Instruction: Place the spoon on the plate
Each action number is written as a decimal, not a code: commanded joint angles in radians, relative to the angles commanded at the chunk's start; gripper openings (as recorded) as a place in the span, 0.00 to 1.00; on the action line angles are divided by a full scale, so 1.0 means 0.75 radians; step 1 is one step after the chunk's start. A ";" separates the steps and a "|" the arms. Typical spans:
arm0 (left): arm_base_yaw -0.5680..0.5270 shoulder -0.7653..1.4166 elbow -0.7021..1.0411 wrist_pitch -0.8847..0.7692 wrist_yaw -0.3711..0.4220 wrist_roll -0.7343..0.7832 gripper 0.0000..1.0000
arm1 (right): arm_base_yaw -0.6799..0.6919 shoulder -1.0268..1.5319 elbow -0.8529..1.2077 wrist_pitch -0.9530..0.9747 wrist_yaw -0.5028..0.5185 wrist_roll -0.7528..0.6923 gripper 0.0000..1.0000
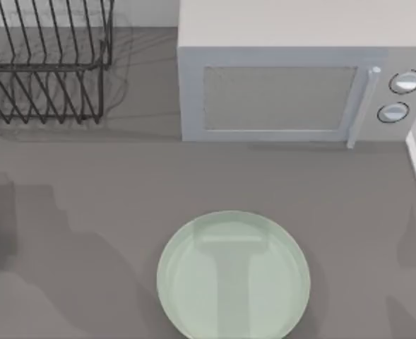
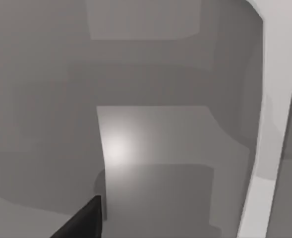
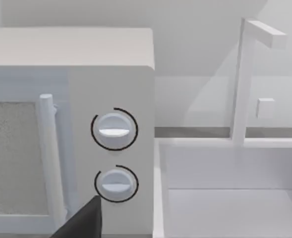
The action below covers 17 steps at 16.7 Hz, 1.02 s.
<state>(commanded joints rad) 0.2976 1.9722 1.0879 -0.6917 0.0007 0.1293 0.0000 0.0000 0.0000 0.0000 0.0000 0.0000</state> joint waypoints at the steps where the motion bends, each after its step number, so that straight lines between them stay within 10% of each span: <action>1: 0.000 0.000 0.000 0.000 0.000 0.000 0.25 | 0.000 0.000 0.000 0.000 0.000 0.000 1.00; 5: 0.000 0.000 0.000 0.000 0.000 0.000 0.00 | 0.000 0.000 0.000 0.000 0.000 0.000 1.00; 17: 0.000 -0.110 0.100 -0.149 0.005 -0.002 0.00 | 0.000 0.000 0.000 0.000 0.000 0.000 1.00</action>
<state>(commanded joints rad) 0.2974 1.8899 1.1633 -0.8033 0.0041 0.1280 0.0000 0.0000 0.0000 0.0000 0.0000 0.0000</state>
